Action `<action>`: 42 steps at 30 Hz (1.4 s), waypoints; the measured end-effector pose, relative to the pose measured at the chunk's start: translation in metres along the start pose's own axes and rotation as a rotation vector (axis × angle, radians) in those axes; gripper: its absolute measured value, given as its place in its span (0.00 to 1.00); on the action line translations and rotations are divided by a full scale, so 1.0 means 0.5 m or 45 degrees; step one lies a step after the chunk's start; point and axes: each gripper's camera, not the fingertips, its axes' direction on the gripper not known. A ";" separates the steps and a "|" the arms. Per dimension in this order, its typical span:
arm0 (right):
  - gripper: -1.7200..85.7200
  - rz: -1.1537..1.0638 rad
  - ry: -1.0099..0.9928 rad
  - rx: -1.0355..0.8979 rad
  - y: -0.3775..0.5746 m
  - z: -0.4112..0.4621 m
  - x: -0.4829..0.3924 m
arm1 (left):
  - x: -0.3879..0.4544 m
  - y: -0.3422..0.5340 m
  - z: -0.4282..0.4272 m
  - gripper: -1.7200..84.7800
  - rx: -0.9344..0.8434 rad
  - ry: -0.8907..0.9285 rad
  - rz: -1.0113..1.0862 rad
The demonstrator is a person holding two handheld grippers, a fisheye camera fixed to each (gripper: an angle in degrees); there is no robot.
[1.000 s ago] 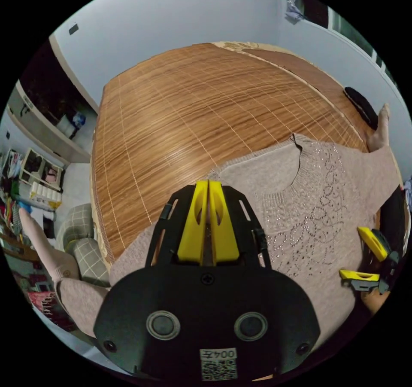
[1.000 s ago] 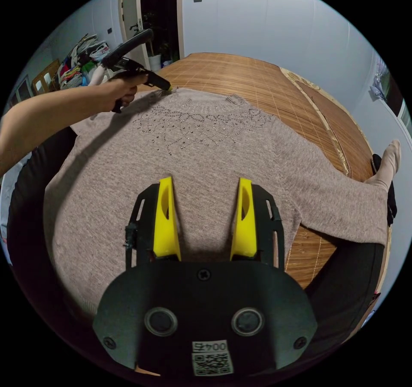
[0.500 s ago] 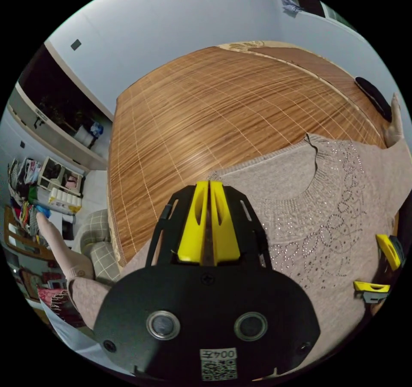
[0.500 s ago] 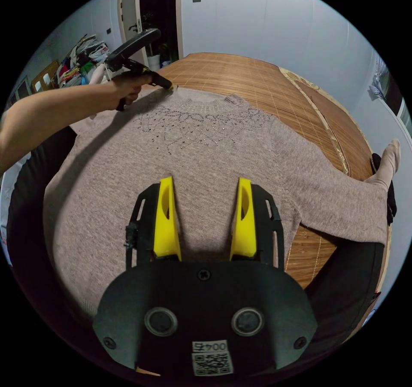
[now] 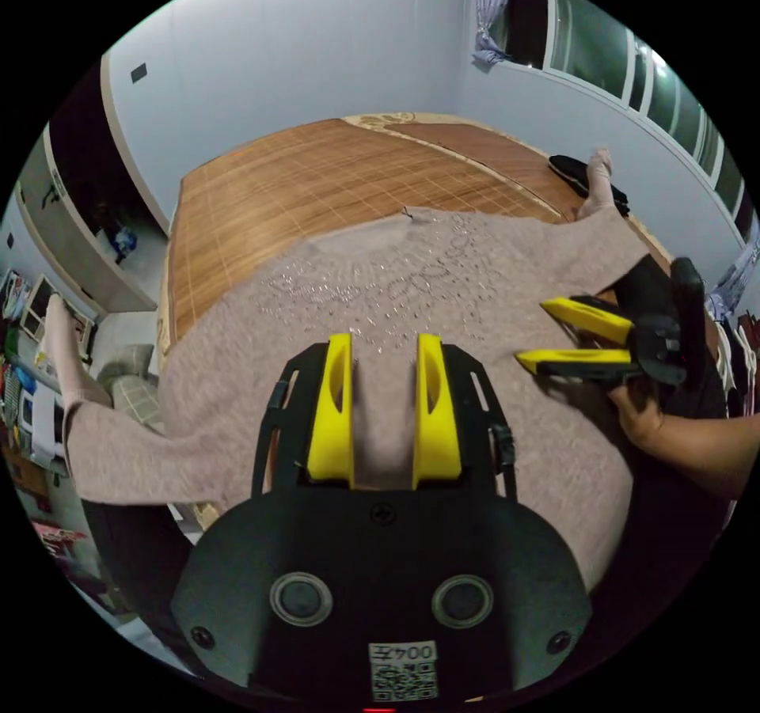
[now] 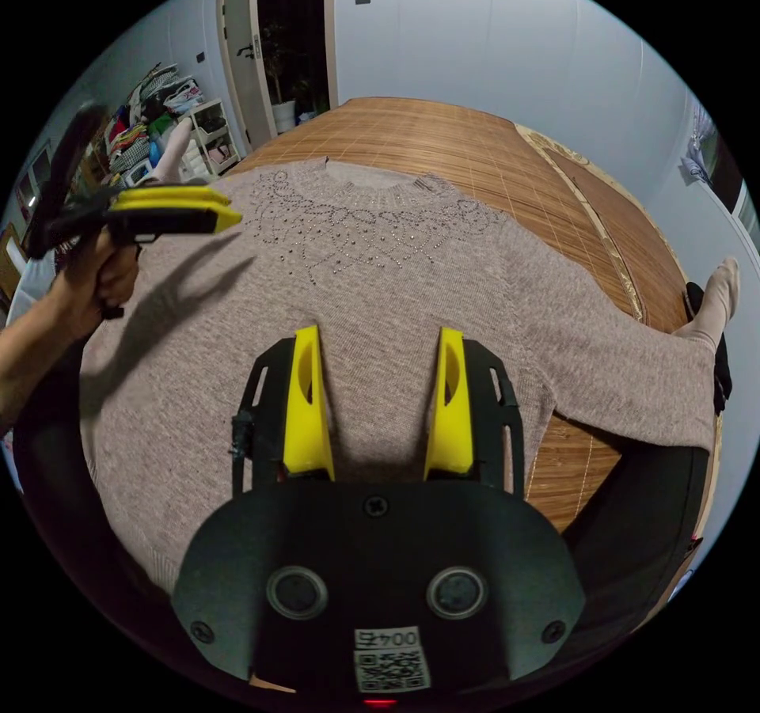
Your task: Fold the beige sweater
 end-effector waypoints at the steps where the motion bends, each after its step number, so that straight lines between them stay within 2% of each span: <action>1: 0.25 0.000 0.000 0.000 -0.001 -0.002 0.001 | 0.013 0.026 -0.004 0.17 0.001 -0.016 -0.005; 5: 0.25 0.000 0.000 0.000 -0.007 -0.009 0.004 | 0.047 0.090 0.014 0.20 -0.071 -0.097 0.018; 18: 0.25 -0.004 0.021 -0.052 -0.038 -0.027 0.011 | 0.074 0.168 -0.025 0.21 -0.049 -0.078 0.034; 24: 0.21 0.063 -0.026 -0.081 -0.051 -0.049 0.037 | 0.076 0.208 -0.048 0.21 -0.045 -0.077 0.034; 26: 0.19 0.064 -0.158 0.046 -0.067 -0.091 0.073 | 0.075 0.224 -0.056 0.21 -0.042 -0.077 0.034; 29: 0.19 0.138 -0.163 0.142 -0.100 -0.118 0.144 | 0.072 0.244 -0.068 0.21 -0.039 -0.075 0.034; 34: 0.18 0.232 -0.201 0.081 -0.139 -0.076 0.236 | 0.062 0.276 -0.085 0.21 -0.037 -0.075 0.035; 42: 0.15 0.251 -0.141 0.004 -0.118 -0.010 0.257 | 0.034 0.325 -0.114 0.21 -0.038 -0.072 0.034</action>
